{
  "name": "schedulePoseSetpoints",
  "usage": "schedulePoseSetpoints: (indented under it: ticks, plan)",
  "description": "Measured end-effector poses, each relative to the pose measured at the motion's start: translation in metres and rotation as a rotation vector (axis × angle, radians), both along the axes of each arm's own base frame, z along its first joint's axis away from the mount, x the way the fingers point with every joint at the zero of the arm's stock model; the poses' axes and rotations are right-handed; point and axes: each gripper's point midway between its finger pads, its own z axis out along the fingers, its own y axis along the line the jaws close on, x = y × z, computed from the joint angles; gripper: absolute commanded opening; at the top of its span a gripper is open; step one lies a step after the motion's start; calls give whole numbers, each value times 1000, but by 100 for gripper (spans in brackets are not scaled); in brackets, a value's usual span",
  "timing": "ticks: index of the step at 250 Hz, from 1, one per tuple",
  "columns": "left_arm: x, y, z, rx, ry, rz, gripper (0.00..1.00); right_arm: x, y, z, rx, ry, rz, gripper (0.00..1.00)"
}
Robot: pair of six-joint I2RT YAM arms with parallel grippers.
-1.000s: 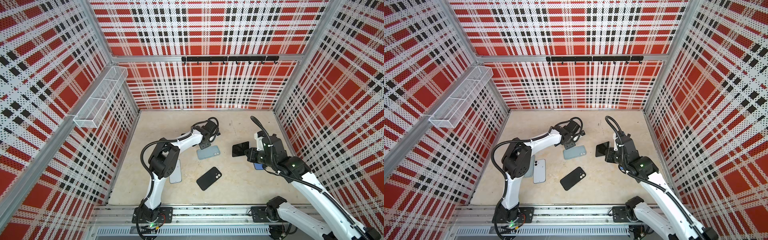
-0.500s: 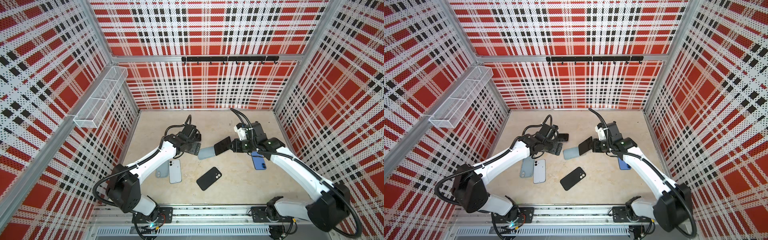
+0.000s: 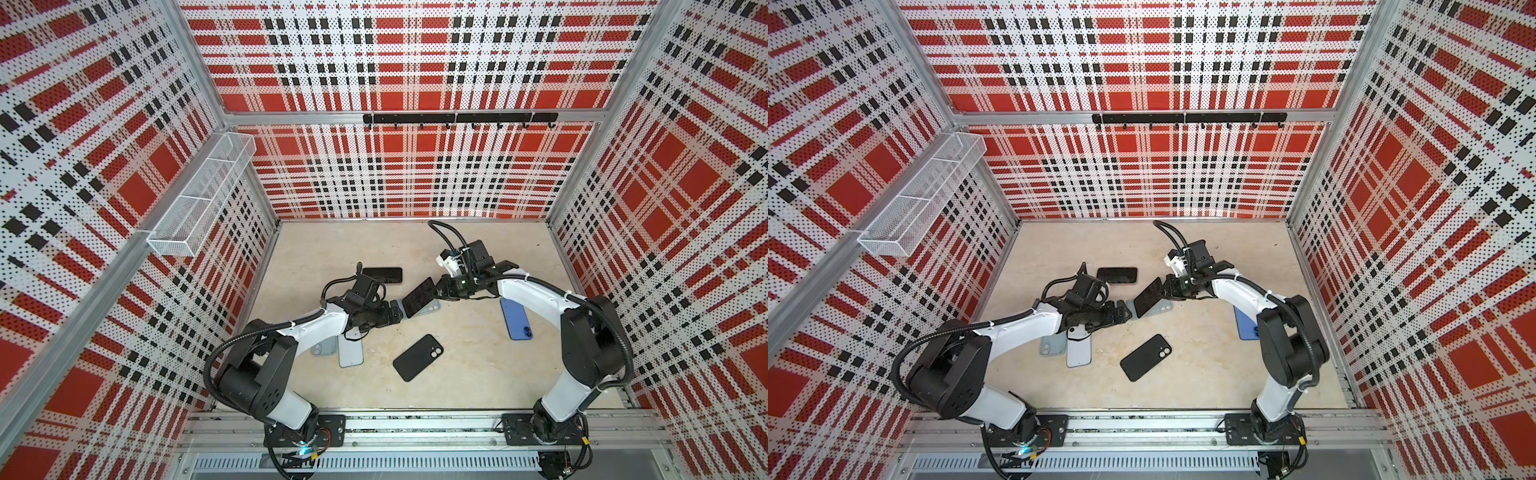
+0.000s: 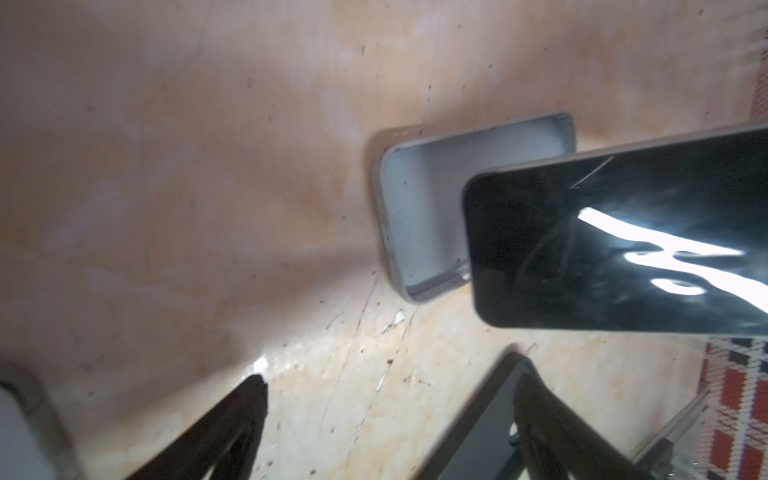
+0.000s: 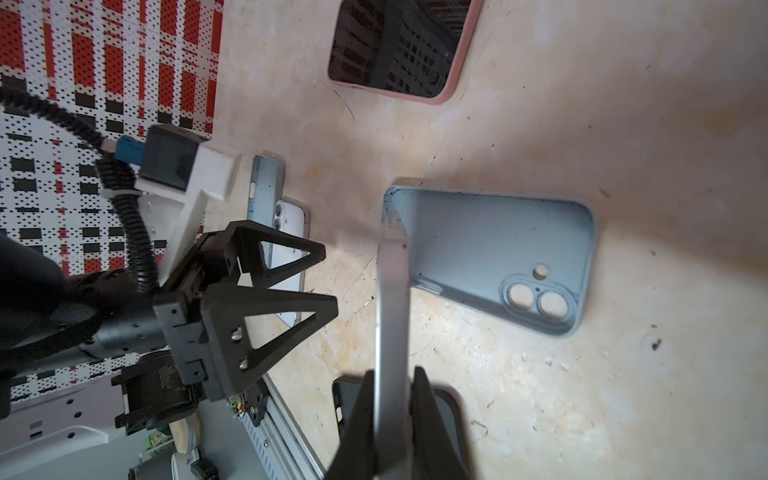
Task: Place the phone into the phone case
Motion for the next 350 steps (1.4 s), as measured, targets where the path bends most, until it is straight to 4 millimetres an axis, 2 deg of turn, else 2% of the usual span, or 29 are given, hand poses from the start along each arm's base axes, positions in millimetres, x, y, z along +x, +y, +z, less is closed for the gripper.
schedulePoseSetpoints:
  ticks: [16,50,87,148,230,247,303,350]
  plan:
    - [2,-4,-3,-22,6,6,95,1,2,-8,0,18,11,0]
    - [7,-8,-12,-38,16,15,95,8,8,-10,20,24,24,0]
    - [17,-13,-10,-72,-8,22,95,13,10,-22,23,36,28,0]
    - [33,-25,-8,-138,-47,27,96,18,9,-29,42,56,20,0]
    - [41,-32,-6,-183,-67,25,97,7,-1,-57,84,99,-53,0]
    - [42,-32,-6,-189,-66,24,100,5,-1,-60,97,103,-66,0]
    - [49,-30,-4,-208,-63,22,100,1,4,-62,116,106,-71,0]
    - [54,-28,-4,-199,-64,17,100,0,5,-64,105,102,-90,18]
